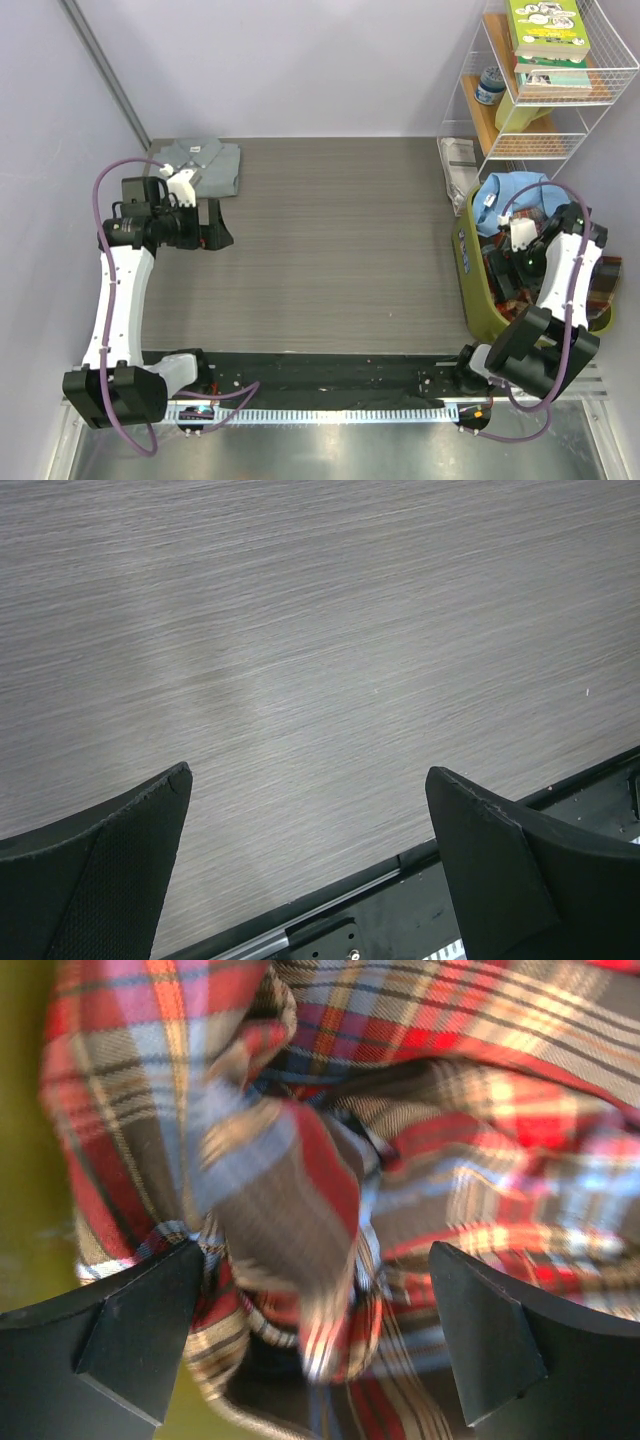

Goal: Fold and stack the long sleeve shirts
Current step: Grab the shirt from the pile

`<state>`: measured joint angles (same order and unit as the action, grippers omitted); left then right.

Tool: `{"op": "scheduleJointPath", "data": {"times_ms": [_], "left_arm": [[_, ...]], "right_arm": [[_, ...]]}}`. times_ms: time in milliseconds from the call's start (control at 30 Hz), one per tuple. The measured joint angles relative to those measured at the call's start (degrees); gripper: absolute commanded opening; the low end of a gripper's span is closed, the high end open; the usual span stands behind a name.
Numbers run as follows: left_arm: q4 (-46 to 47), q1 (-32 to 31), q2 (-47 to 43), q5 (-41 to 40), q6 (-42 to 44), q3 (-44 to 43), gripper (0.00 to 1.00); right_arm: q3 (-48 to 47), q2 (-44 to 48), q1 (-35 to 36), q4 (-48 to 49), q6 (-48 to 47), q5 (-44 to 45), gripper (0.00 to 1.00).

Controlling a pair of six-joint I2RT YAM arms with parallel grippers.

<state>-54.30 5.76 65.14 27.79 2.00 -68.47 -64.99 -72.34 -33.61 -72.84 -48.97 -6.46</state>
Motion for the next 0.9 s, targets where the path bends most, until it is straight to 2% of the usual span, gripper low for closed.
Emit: {"op": "scheduleJointPath", "data": {"times_ms": [67,133,167,233,267,333,367,500,667,900], "left_arm": [[0.0,0.0,0.1,0.2,0.0,0.0,1.0],[0.0,0.0,0.1,0.4,0.0,0.0,1.0],[0.0,0.0,0.2,0.4,0.0,0.0,1.0],[0.0,0.0,0.3,0.3,0.0,0.0,1.0],[0.0,0.0,0.3,0.3,0.0,0.0,1.0],[0.0,0.0,0.3,0.3,0.0,0.0,1.0],[0.1,0.0,0.4,0.3,0.0,0.0,1.0],[0.5,0.0,0.4,0.4,-0.1,0.0,1.0],[0.9,0.0,0.4,0.6,-0.3,-1.2,1.0],[2.4,0.0,0.5,0.5,-0.7,-2.1,1.0]], "right_arm": [[2.8,-0.8,0.0,2.4,0.0,0.6,1.0],[5.5,-1.9,0.0,5.3,0.0,1.3,0.9],[6.8,-2.7,0.0,6.4,0.1,1.4,0.71],[7.5,-4.0,-0.2,6.9,0.2,1.4,0.49],[7.4,-4.4,-0.4,6.8,0.5,1.0,0.28],[5.5,-4.5,-1.2,4.5,0.9,-0.4,0.04],[3.8,-4.3,-1.5,3.4,0.8,-1.0,0.01],[-11.1,-3.2,-2.3,-1.8,1.8,-4.3,0.01],[-33.7,0.2,-2.4,-2.3,6.0,-9.4,0.01],[-54.6,0.5,-2.4,-0.7,16.6,-14.1,0.01]]}}
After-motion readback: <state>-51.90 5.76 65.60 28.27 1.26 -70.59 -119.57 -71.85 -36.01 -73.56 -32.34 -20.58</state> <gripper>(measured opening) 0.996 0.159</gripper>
